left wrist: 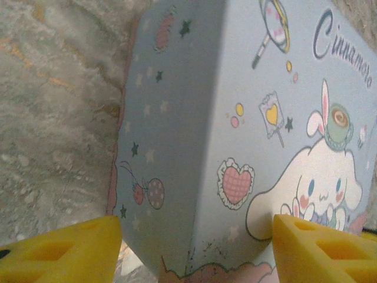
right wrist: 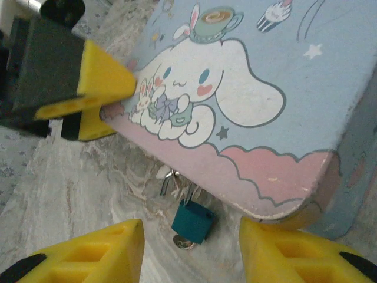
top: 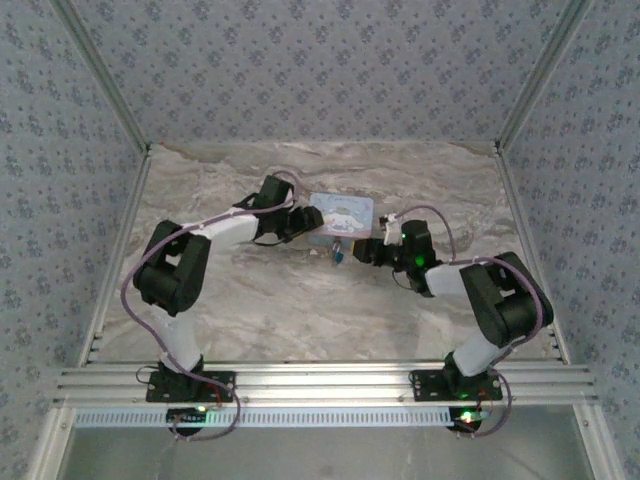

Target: Unlock the padlock with the key

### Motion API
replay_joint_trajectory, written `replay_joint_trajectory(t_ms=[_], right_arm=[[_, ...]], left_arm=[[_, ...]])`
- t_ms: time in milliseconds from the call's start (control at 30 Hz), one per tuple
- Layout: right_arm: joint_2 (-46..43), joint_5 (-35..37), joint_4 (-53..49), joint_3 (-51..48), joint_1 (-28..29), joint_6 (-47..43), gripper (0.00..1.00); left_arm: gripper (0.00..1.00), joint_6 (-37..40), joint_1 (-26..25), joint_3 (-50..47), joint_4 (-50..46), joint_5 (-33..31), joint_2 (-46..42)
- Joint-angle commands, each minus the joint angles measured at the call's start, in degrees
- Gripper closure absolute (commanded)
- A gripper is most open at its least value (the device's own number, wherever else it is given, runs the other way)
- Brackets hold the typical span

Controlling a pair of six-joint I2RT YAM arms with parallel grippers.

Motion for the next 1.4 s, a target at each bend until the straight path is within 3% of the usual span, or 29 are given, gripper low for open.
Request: replay_joint_trajectory(t_ms=[0,267,567,767,1367], right_arm=[[3.46,-4.81,1.96,3.18,-1.76,-3.24,0.51],[8.93,-8.77,5.94,6.1,-3.52,-4.89,0.46],[4.14,-11.78,6.48,1.42,-3.51,-3.49,0.38],[4.42,-10.84,7.54,-0.39,-0.1,-2.29,0.31],[18.79,-12.87,14.79,7.17,3.0,3.44,0.35]], left_arm=[[0.34,-0.95,-0.81,-4.86,-4.19,-2.54,-1.46],[0.35,-4.41,-2.51,-10.19,-2.55,-3.88,-5.44],[0.34,-6.38,-2.98,-12.08,-2.19,-5.42,-8.75],[0.34,-6.56,-3.08,-12.39,-2.1,-6.16,-9.19],[0.34,-7.13,-3.22,-12.48,-1.71,-6.21,-9.11]])
